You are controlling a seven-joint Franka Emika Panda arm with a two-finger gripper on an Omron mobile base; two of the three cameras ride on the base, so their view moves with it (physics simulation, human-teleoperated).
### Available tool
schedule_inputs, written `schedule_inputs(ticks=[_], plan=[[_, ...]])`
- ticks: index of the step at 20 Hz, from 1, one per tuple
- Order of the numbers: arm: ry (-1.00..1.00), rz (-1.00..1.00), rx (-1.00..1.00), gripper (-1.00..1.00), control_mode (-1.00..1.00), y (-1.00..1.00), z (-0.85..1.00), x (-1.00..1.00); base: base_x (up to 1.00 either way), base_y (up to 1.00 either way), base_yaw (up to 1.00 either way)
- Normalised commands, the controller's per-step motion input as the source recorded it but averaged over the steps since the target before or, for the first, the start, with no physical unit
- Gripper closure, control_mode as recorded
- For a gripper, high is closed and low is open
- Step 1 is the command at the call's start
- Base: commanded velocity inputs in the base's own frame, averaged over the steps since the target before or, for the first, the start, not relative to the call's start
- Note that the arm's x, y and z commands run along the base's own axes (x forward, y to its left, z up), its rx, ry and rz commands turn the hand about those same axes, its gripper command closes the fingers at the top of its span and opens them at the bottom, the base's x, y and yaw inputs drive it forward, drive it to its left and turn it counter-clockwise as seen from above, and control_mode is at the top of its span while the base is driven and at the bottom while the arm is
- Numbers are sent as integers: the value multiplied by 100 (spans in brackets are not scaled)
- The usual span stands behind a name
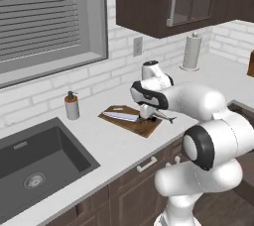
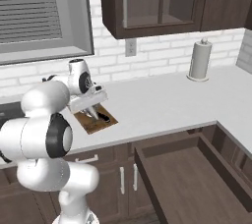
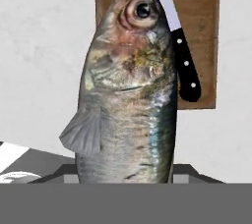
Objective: Pick up the knife from the drawer and place it on the cutting board. Then place the meat from the plate to the cutting board.
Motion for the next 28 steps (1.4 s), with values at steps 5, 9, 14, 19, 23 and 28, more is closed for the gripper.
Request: schedule_inputs(ticks=[5, 9, 14, 19, 23, 28], plan=[[-1, 58, 0, 100, -100, 15, -45, -15, 0, 0, 0], [5, 35, -2, 100, -100, 40, -19, 21, 0, 0, 0], [3, 3, -7, 100, -100, 5, -14, 36, 0, 0, 0], [7, 4, -7, 100, -100, 24, -35, 57, 0, 0, 0], [4, 5, -6, 100, -100, 16, -42, 34, 0, 0, 0], [-1, 4, 0, -100, -100, -5, -11, 62, 0, 0, 0]])
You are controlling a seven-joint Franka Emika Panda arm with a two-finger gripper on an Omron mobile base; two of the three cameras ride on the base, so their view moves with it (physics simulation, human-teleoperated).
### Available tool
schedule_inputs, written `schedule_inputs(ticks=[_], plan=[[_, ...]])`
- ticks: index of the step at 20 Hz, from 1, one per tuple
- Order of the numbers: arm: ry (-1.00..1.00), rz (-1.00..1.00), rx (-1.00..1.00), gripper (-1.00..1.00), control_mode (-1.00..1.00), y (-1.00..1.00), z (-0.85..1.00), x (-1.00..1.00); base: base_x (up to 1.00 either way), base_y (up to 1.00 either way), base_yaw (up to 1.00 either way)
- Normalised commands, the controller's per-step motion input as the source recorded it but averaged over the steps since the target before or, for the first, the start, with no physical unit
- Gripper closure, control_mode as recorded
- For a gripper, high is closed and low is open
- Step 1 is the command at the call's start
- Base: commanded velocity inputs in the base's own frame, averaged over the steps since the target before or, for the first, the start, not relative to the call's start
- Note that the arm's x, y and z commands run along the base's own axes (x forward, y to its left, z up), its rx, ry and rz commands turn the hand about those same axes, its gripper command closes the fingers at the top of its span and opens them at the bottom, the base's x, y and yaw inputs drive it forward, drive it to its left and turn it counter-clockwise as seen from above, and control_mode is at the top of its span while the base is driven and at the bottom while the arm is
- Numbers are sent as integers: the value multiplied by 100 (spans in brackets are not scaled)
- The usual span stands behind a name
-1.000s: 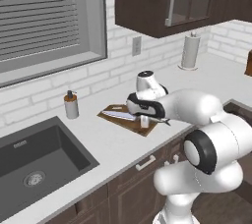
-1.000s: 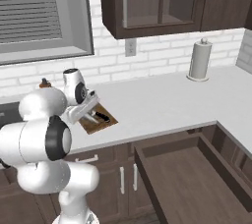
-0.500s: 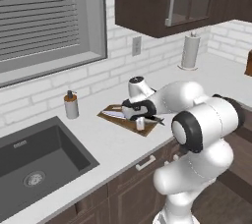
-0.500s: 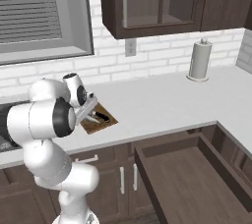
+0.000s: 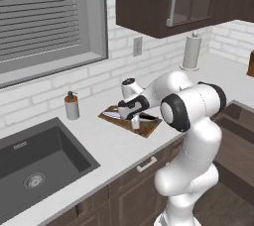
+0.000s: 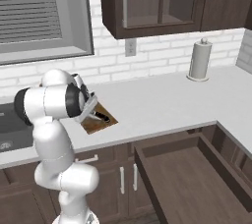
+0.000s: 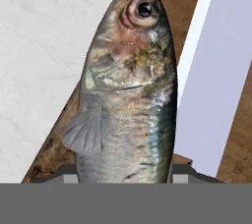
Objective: Pick up the knife from the drawer and place it on the cutting board. Then place the meat from the plate to the cutting board.
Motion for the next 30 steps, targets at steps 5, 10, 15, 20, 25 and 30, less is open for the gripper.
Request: schedule_inputs(ticks=[5, 10, 15, 20, 25, 30], plan=[[0, 2, 0, -100, -100, -3, 0, 7, 0, 0, 0], [-2, 0, 0, -100, -100, 0, 2, -6, 0, 0, 0], [-25, 0, 4, -100, -100, -12, 37, -45, 0, 0, 0], [-76, 0, 16, -100, -100, -50, 100, -100, 0, 0, 0], [-81, 0, 16, -100, -100, -72, 91, -100, 0, 0, 0], [-70, 0, 13, -100, -100, -100, 99, -100, 0, 0, 0]])
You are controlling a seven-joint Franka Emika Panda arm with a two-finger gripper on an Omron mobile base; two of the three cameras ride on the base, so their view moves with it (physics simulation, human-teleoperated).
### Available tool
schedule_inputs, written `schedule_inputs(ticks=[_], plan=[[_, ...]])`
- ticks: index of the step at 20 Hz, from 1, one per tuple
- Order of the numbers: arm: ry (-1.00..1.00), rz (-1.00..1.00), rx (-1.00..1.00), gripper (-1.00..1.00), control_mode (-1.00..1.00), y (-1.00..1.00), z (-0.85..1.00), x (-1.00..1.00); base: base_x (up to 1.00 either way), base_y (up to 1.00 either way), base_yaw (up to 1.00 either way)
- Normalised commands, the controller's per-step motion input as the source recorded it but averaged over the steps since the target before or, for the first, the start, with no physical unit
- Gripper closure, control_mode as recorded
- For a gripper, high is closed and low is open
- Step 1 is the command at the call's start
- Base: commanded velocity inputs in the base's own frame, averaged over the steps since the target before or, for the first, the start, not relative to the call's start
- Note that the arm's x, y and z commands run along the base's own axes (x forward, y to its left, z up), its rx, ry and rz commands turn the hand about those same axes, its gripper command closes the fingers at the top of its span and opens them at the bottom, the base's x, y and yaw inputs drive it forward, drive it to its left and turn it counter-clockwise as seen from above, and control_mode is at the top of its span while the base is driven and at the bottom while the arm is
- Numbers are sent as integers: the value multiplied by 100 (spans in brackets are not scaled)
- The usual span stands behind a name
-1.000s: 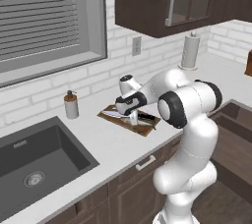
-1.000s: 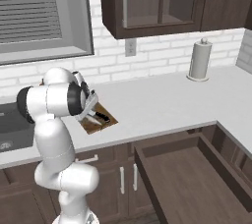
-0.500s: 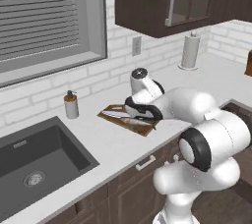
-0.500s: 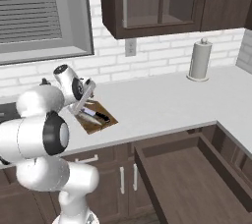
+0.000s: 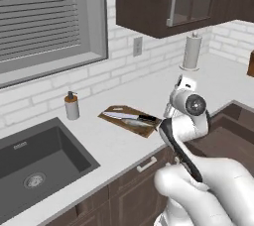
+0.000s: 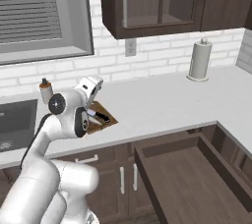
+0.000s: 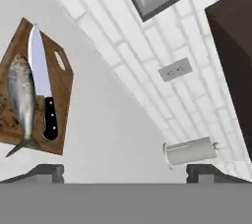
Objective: Pick up the knife from the drawer and place it on the cutting board. Then place the meat from the plate to the cutting board.
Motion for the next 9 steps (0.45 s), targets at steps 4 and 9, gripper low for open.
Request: schedule_inputs(ticks=[4, 9], plan=[[-60, 0, 18, -100, -100, -100, 99, -100, 0, 0, 0], [-31, -8, 37, -100, -100, -100, 68, -70, 0, 0, 0]])
